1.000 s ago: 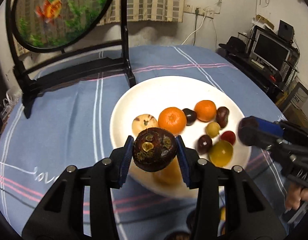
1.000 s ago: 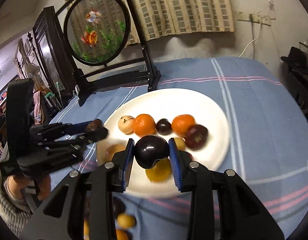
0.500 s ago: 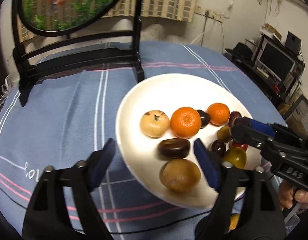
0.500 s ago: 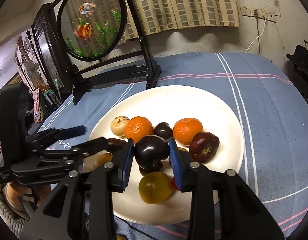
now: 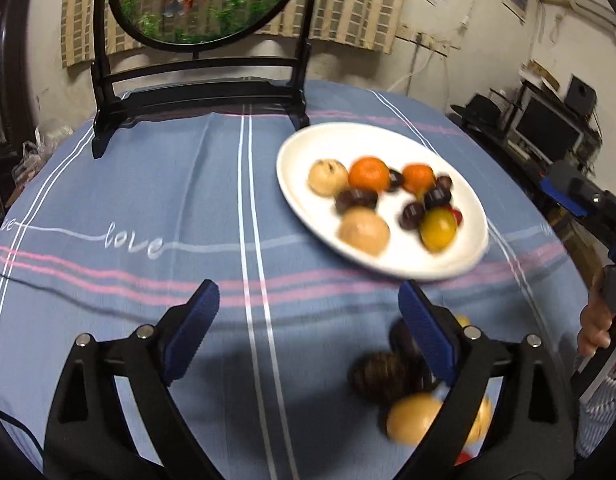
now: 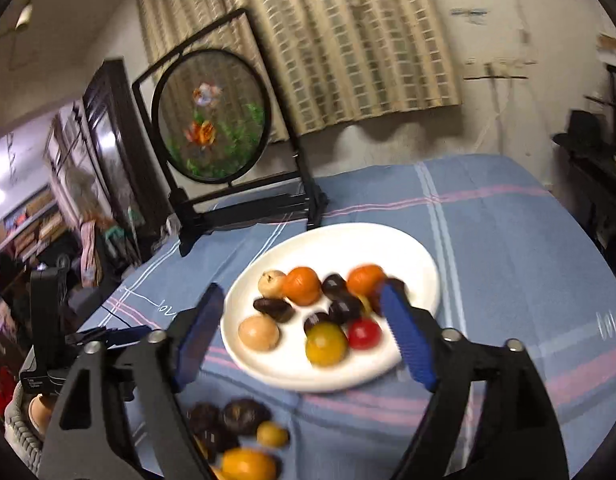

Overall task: Organize fruits
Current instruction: 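Grasp a pale yellow round fruit from the pile with the left tool and lift it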

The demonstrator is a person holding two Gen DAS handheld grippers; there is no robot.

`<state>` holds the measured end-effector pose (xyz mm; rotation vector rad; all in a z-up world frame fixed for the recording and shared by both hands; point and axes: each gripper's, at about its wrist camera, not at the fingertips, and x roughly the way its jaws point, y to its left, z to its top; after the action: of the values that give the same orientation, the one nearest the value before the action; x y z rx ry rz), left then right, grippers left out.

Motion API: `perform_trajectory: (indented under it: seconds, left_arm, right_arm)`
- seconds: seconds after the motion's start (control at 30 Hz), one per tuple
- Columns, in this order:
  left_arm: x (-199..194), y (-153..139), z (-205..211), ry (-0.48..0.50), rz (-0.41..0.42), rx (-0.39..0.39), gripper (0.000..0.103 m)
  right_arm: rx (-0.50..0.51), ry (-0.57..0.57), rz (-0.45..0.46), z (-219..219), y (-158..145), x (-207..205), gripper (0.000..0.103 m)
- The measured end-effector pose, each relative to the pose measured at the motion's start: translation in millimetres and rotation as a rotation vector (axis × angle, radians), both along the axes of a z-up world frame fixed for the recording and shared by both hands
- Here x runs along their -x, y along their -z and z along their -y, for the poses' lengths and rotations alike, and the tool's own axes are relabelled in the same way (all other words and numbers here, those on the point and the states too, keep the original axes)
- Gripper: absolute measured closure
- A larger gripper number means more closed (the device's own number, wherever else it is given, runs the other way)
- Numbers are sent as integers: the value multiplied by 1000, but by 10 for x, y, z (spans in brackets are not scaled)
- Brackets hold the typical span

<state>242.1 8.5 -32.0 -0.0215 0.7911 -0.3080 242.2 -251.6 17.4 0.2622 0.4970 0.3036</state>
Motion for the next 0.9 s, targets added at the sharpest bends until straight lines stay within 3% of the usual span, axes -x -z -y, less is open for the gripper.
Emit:
perform_trajectory:
  seconds: [0.2, 0.33, 0.47, 0.5, 0.6, 0.77, 0.9]
  left_arm:
    - [392, 90, 140, 83, 1, -5, 6]
    - [656, 157, 253, 132, 36, -72, 2]
    - [685, 327, 359, 174, -4, -149, 2]
    - [653, 375, 384, 161, -10, -190, 2]
    - [627, 371, 304, 129, -10, -189, 2]
    - [601, 244, -108, -45, 70, -212, 2]
    - [600, 268, -228, -31, 44, -144, 2]
  right_arm:
    - [-135, 100, -91, 381, 262, 347, 8]
    - [-153, 112, -97, 427, 273, 344, 8]
    - [-156, 92, -132, 391, 300, 322, 8]
    - [-155, 93, -131, 395, 296, 328, 8]
    - [-151, 95, -120, 400, 266, 359, 8]
    - [-149, 91, -102, 389, 228, 387, 8]
    - [-163, 72, -106, 367, 225, 396, 8]
